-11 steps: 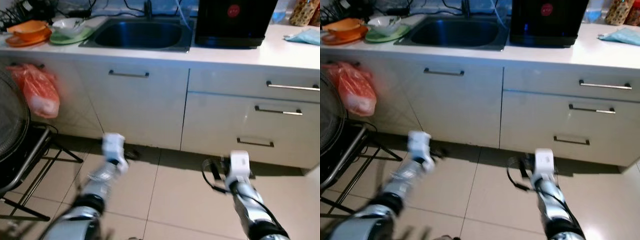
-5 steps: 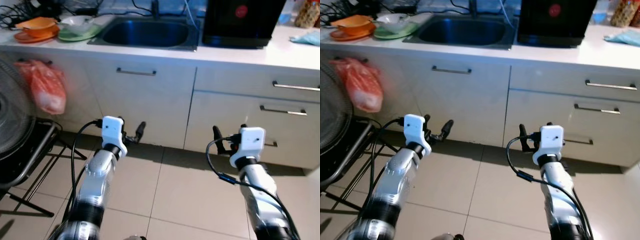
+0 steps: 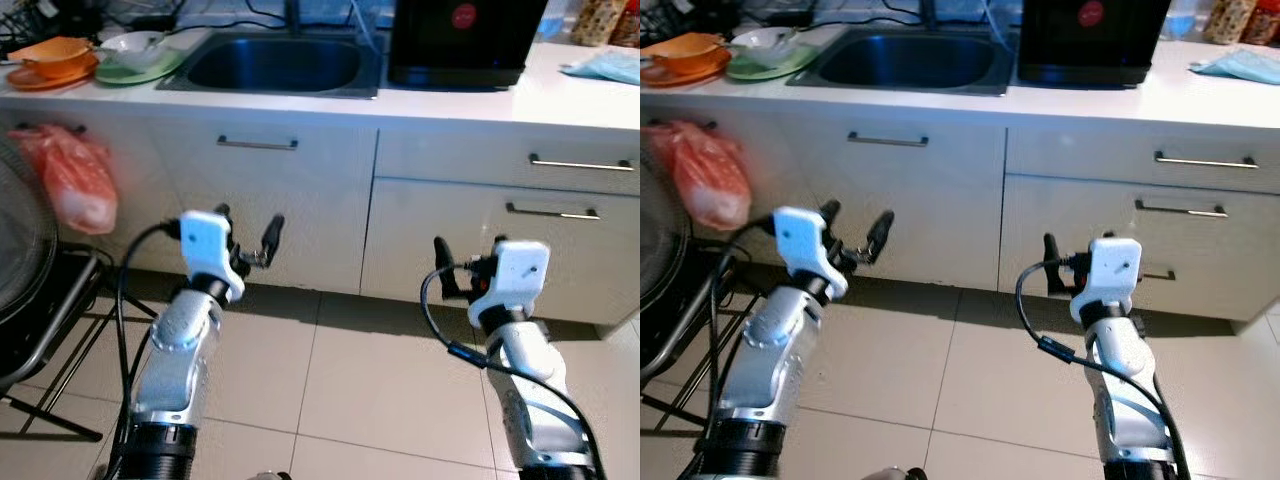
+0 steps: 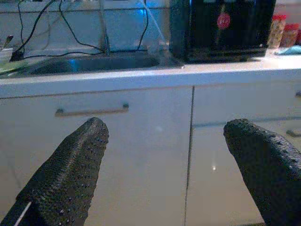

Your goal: Kitchen organization

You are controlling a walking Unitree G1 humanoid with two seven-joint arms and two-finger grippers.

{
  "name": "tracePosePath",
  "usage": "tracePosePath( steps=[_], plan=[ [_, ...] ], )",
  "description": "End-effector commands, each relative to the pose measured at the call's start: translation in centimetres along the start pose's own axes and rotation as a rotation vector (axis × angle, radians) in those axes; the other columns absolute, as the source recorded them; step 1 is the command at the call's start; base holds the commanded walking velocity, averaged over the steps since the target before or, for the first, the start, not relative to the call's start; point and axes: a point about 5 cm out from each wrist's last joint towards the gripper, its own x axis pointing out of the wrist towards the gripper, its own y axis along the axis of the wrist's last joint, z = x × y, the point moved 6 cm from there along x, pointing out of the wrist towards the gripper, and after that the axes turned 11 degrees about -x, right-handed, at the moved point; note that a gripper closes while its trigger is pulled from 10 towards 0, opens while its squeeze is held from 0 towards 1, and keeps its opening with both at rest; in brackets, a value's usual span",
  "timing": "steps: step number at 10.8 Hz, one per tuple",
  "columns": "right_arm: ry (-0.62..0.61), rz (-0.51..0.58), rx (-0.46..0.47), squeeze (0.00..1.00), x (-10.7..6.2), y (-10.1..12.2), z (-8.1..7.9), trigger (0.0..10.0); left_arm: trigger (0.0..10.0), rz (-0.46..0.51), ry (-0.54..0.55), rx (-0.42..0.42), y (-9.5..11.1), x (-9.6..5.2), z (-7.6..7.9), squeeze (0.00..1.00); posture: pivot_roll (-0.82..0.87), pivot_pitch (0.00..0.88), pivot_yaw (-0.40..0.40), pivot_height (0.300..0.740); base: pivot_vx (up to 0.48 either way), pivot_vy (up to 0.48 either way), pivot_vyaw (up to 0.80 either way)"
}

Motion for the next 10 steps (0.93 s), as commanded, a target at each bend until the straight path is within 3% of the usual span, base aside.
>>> tracePosePath(
  steps=[1, 2, 4, 10],
  plan=[
    [0.039, 0.001, 0.031, 0.00, -0.4, 0.5, -0.7, 10.0, 10.0, 0.012, 0.017, -0.019, 0.8, 0.0, -0.1, 0.00, -0.07, 0.000, 0.082, 0.740, 0.000, 0.000, 0.00],
    [0.049, 0.039, 0.043, 0.00, -0.9, 2.0, -1.0, 10.0, 10.0, 0.041, 0.010, -0.039, 2.4, 0.2, 0.6, 0.00, -0.07, 0.000, 0.084, 0.740, 0.000, 0.000, 0.00],
    [0.040, 0.035, 0.021, 0.00, -1.0, 2.3, -0.9, 10.0, 10.0, 0.025, 0.015, -0.057, 2.4, 0.3, 0.9, 0.00, -0.08, 0.000, 0.083, 0.740, 0.000, 0.000, 0.00],
    [0.021, 0.032, 0.023, 0.00, -0.3, 3.1, -0.7, 10.0, 10.0, 0.004, 0.024, -0.111, 2.6, 1.1, 1.6, 0.00, -0.08, 0.000, 0.081, 0.740, 0.421, 0.000, 0.00]
  ],
)
